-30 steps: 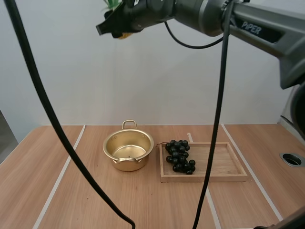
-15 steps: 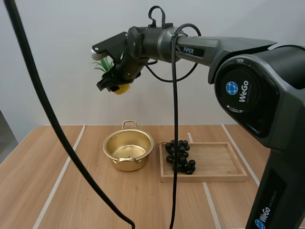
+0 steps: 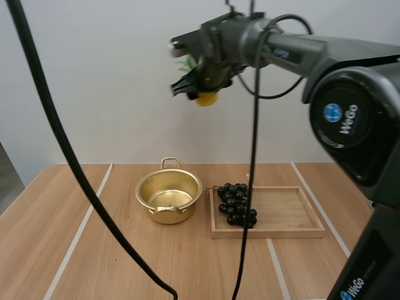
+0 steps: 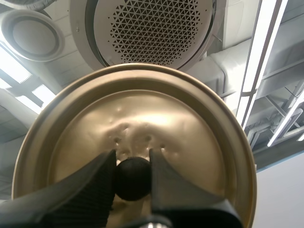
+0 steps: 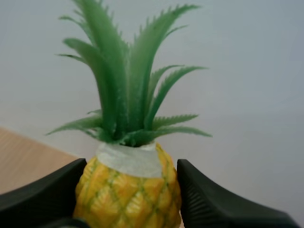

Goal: Open the pot, put the pineapple inside, and close it

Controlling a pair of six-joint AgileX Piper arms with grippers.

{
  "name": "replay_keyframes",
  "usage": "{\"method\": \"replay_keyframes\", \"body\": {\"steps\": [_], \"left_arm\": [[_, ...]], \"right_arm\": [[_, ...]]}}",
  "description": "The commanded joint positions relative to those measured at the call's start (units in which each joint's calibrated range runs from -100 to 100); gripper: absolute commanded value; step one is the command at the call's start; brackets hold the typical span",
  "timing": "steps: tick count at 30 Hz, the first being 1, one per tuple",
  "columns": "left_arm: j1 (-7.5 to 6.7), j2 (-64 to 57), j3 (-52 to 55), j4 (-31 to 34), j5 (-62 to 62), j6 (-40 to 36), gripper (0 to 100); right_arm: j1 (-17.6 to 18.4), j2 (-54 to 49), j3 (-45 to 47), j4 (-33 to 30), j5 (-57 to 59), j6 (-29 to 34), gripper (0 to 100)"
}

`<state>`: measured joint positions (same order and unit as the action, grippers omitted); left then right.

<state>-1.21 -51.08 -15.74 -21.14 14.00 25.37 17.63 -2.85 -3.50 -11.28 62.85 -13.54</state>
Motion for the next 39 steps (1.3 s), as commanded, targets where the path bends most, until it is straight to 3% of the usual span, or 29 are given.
{"method": "replay_keyframes", "body": {"steps": [1,8,12,18,24,32,36,39], "left_arm": [[0.07,-0.3,-0.3,-0.5,0.1,-0.3,0],[0.07,-0.3,-0.3,-0.5,3.2,-0.3,0],[0.07,-0.3,-0.3,-0.5,5.9,-0.3,0],[0.07,-0.3,-0.3,-0.5,5.5,-0.3,0],[0.07,-0.4,-0.3,-0.5,6.0,-0.3,0],[0.07,-1.6,-0.3,-0.5,6.1,-0.3,0],[0.07,-2.0,-0.3,-0.5,6.1,-0.3,0],[0.07,-2.2,-0.3,-0.5,6.1,-0.3,0]], "right_arm": [[-13.5,-9.3,-0.3,-10.7,3.4,16.0,0],[-25.0,-19.1,0.7,-4.4,2.0,15.7,0],[-25.7,-27.1,7.3,-4.0,-7.0,14.7,0],[-25.7,-39.0,24.4,-4.3,-32.0,14.3,0],[-25.4,-42.0,34.4,-4.0,-48.5,12.0,0],[-20.6,-41.2,34.5,-3.3,-48.1,10.6,0],[-11.5,-39.2,34.5,-3.0,-47.1,5.3,0],[-3.5,-36.0,34.5,-3.1,-39.3,-0.6,0]]}}
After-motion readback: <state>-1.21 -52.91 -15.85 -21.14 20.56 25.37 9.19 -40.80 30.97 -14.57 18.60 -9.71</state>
